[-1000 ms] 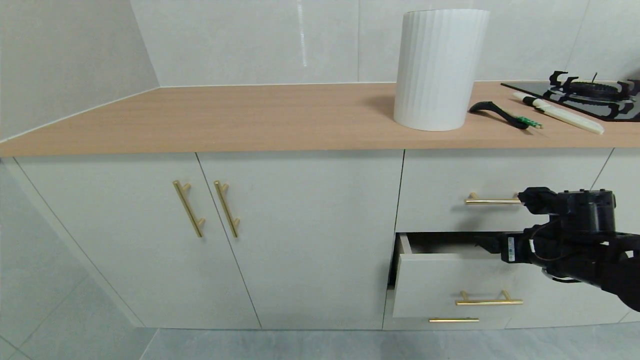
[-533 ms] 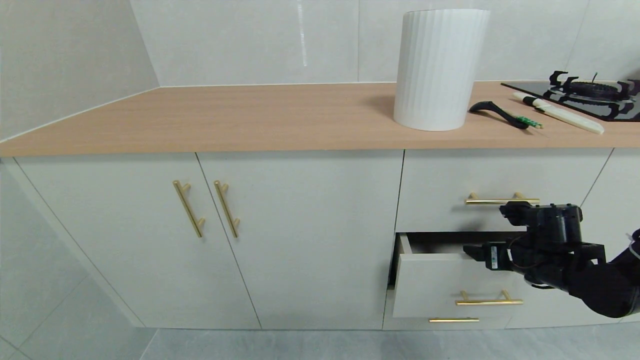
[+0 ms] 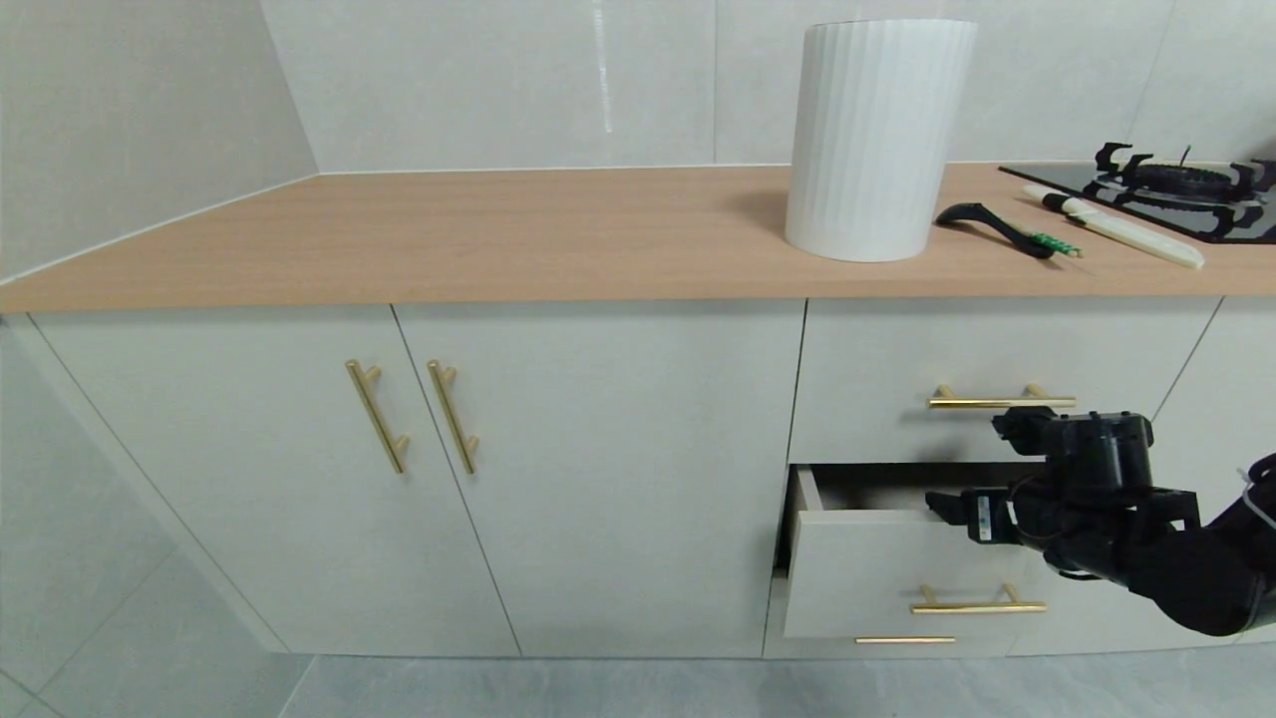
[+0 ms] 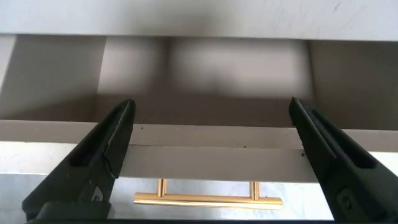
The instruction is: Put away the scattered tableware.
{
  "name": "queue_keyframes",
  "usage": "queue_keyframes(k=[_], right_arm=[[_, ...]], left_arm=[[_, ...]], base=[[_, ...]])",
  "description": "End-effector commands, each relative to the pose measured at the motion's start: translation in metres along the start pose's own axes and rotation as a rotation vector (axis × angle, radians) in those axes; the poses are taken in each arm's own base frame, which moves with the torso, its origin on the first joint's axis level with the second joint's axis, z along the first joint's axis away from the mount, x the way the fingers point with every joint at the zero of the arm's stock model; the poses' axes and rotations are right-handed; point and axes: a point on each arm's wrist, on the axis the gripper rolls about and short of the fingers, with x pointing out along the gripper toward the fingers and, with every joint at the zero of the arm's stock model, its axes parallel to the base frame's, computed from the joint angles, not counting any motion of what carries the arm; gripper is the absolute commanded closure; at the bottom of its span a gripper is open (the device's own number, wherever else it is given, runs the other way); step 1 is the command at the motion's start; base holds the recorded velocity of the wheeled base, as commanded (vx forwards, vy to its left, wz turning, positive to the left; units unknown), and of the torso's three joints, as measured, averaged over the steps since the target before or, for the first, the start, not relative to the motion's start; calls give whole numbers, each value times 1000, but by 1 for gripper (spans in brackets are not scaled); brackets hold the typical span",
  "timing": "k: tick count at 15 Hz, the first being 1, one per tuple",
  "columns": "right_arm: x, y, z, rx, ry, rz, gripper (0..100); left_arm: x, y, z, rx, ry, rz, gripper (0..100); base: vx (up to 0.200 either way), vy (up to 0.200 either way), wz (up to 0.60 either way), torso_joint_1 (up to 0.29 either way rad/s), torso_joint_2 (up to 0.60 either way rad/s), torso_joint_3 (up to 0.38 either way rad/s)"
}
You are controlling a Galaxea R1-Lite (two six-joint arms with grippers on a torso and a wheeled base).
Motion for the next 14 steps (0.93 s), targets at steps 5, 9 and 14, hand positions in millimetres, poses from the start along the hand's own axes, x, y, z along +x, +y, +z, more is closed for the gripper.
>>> queue_keyframes(k=[5,9,14], right_arm=[[-16,-2,4,-5,44,-1,0],[-33,-3,3,-19,96,-2,0],[-58,-6,-12,-138,226,5,0]], left_arm=[[0,0,0,0,1,1,0],[0,0,0,0,1,1,0],[0,0,0,0,1,1,0]], base=[[0,0,0,0,0,0],[0,0,0,0,0,0],[0,0,0,0,0,0]])
